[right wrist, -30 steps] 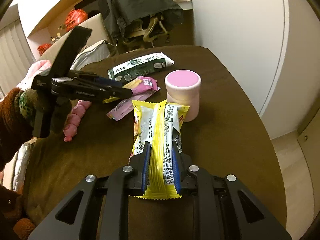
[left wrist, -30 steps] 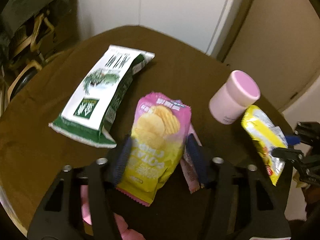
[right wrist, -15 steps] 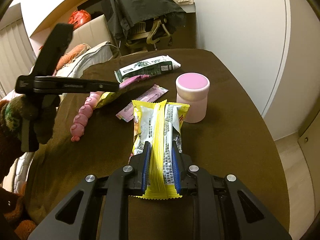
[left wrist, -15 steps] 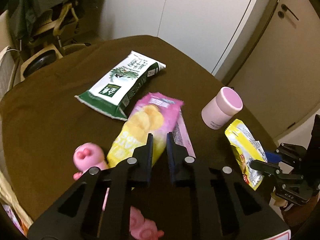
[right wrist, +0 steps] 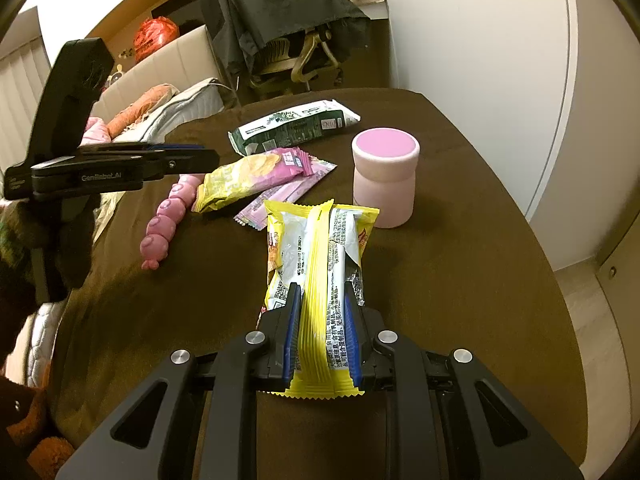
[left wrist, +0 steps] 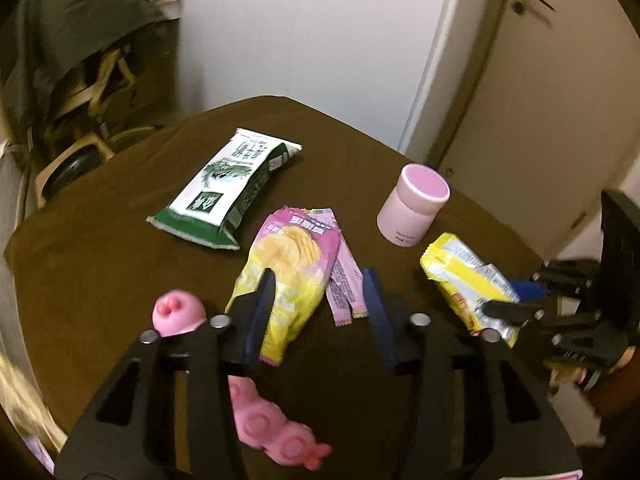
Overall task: Collect trash
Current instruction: 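Grasp the yellow-pink chip bag with the left gripper while the right grasps the yellow snack bar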
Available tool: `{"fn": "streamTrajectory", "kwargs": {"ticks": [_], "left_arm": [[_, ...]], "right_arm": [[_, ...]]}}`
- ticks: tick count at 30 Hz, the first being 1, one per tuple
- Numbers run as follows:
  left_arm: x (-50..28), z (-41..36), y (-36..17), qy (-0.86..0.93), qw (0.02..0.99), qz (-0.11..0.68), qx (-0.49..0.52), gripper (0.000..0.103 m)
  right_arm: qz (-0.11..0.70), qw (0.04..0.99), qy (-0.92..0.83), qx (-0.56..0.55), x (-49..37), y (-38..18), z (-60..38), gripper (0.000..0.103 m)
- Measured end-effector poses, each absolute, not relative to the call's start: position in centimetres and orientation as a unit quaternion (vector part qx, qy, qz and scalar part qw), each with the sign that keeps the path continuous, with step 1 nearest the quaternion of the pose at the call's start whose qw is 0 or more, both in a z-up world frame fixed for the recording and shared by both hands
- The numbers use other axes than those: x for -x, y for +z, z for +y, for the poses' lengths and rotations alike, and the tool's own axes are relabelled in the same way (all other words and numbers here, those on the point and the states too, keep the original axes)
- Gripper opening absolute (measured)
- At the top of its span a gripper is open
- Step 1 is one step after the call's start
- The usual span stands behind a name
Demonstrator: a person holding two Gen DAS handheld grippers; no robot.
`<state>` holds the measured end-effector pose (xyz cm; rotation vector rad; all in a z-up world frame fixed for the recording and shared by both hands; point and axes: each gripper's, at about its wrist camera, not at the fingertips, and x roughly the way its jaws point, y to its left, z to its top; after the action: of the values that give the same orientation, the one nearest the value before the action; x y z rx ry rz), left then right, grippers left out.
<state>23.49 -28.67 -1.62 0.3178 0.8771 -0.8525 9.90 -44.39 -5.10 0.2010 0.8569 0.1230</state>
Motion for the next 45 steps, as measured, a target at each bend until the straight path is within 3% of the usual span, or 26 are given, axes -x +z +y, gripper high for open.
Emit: {"fn": "streamTrajectory", "kwargs": {"ticks": [9, 10, 14, 23, 24, 25, 26, 27, 32, 33, 36, 37, 45], "left_arm": [[-28.0, -31.2, -4.8, -0.388, 0.772, 0.473, -0.176, 0.044], [-28.0, -31.5, -5.2, -0.389, 0.764, 0.484, -0.173, 0.041], [-27.2, -31.3, -5.9, -0.372, 0.765, 0.497, -0.171, 0.004], [-24.0, -27.3, -3.2, -0.378, 0.793, 0.471, -0.085, 0.001], [-23.8, -27.2, -2.9, -0.382, 0.793, 0.467, -0.083, 0.005], [-23.6, -27.2, -2.8, -0.386, 0.794, 0.463, -0.082, 0.024], [-23.3, -27.5, -2.9, -0.388, 0.794, 0.46, -0.081, 0.051], [-23.2, -27.7, -3.0, -0.387, 0.797, 0.457, -0.078, 0.056], [-23.5, -29.5, -5.6, -0.348, 0.799, 0.481, -0.099, 0.056], [-23.6, -29.8, -6.2, -0.334, 0.797, 0.493, -0.104, 0.053], [-23.3, -30.2, -6.2, -0.331, 0.796, 0.494, -0.11, 0.017], [-23.3, -30.0, -5.9, -0.332, 0.798, 0.493, -0.102, 0.011], [-21.3, -26.6, -0.8, -0.339, 0.829, 0.441, -0.056, 0.007]], "right_arm": [[0.418, 0.9, 0.056, -0.107, -10.2, -5.8, -45.2, 0.019], [0.418, 0.9, 0.056, -0.108, -10.3, -5.8, -45.2, 0.02], [0.411, 0.904, 0.055, -0.106, -10.5, -5.4, -45.0, 0.019], [0.389, 0.915, 0.062, -0.089, -11.2, -3.5, -44.1, 0.02], [0.388, 0.915, 0.062, -0.09, -11.0, -3.4, -44.0, 0.02], [0.387, 0.915, 0.062, -0.091, -10.9, -3.4, -44.0, 0.02], [0.388, 0.915, 0.061, -0.092, -10.7, -3.5, -44.1, 0.02], [0.39, 0.914, 0.059, -0.094, -10.5, -3.6, -44.2, 0.02], [0.398, 0.911, 0.047, -0.103, -9.5, -4.2, -45.2, 0.02], [0.398, 0.91, 0.044, -0.105, -9.3, -4.3, -45.4, 0.02], [0.396, 0.911, 0.039, -0.109, -9.1, -4.3, -45.9, 0.019], [0.395, 0.911, 0.038, -0.11, -9.1, -4.2, -46.0, 0.02], [0.374, 0.921, 0.054, -0.098, -9.7, -2.5, -44.6, 0.02]]}}
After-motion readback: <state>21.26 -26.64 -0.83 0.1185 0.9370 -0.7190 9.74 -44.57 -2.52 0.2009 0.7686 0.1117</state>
